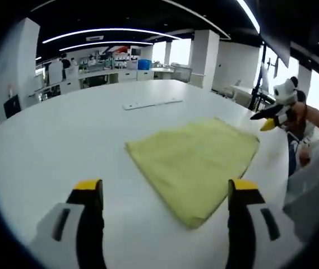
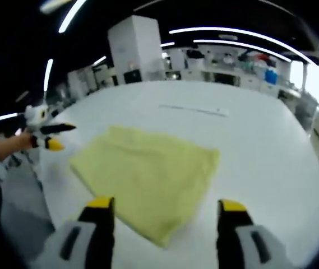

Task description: Fold the garment on the visible template until the final outline fits inside the template.

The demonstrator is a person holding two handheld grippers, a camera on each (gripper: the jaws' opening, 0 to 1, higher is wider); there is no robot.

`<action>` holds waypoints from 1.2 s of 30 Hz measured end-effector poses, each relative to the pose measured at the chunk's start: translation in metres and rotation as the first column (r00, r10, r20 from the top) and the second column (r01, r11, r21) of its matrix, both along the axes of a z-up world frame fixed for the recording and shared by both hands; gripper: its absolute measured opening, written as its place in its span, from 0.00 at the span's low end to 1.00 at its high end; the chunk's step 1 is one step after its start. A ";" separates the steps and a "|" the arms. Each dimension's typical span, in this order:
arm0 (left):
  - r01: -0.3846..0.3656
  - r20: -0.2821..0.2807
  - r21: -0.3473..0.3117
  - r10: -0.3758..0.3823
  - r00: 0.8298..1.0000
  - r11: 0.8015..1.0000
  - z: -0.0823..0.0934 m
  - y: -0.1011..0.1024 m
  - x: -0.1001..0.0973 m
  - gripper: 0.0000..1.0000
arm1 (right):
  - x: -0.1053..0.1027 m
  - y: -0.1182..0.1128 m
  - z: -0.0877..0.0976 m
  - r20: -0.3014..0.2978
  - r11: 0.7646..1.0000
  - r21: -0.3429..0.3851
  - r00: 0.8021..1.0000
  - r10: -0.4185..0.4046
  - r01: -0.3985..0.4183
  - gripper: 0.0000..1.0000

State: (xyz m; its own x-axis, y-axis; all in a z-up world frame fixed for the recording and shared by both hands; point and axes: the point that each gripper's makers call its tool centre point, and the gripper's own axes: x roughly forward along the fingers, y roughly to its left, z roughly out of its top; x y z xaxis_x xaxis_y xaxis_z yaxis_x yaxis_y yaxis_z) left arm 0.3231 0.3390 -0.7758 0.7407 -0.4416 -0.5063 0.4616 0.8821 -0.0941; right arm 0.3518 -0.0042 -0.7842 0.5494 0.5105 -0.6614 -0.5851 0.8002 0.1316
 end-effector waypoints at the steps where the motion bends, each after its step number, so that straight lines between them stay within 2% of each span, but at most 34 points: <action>1: 0.000 -0.007 -0.002 0.000 1.000 1.000 -0.001 -0.001 -0.005 0.84 | -0.004 -0.001 -0.001 -0.002 1.000 -0.002 1.000 -0.008 0.008 0.69; 6: -0.018 -0.033 -0.008 0.017 0.999 1.000 -0.011 0.004 -0.018 0.70 | -0.013 -0.006 -0.013 0.001 1.000 -0.019 1.000 -0.023 0.023 0.54; 15: -0.016 -0.090 -0.021 0.014 0.996 1.000 -0.031 -0.004 -0.036 0.47 | -0.028 -0.015 -0.027 0.003 0.997 -0.046 0.998 -0.063 0.063 0.43; 19: -0.003 -0.110 -0.026 0.000 0.994 1.000 -0.037 -0.015 -0.041 0.41 | -0.031 -0.018 -0.035 0.008 0.994 -0.070 0.997 -0.083 0.083 0.35; 22: 0.007 -0.121 -0.025 -0.010 0.993 1.000 -0.040 -0.022 -0.044 0.37 | -0.034 -0.016 -0.038 0.004 0.993 -0.061 0.995 -0.100 0.100 0.28; 26: 0.014 -0.144 -0.046 -0.021 0.989 0.999 -0.043 -0.022 -0.046 0.29 | -0.037 -0.016 -0.039 0.005 0.990 -0.064 0.992 -0.128 0.128 0.22; 32: 0.028 -0.154 -0.025 -0.031 0.988 0.999 -0.047 -0.024 -0.047 0.24 | -0.038 -0.015 -0.042 -0.016 0.982 -0.035 0.982 -0.186 0.185 0.15; 36: 0.029 -0.150 0.000 -0.029 0.988 1.000 -0.051 -0.024 -0.047 0.19 | -0.039 -0.012 -0.043 -0.009 0.976 -0.052 0.978 -0.210 0.210 0.10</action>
State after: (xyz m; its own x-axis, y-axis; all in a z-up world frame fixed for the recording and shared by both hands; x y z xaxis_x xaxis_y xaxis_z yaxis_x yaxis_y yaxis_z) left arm 0.2765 0.3155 -0.8265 0.6430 -0.4607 -0.6118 0.4680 0.8687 -0.1623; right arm 0.3127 -0.0159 -0.8269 0.6309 0.3508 -0.6920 -0.4017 0.9108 0.0955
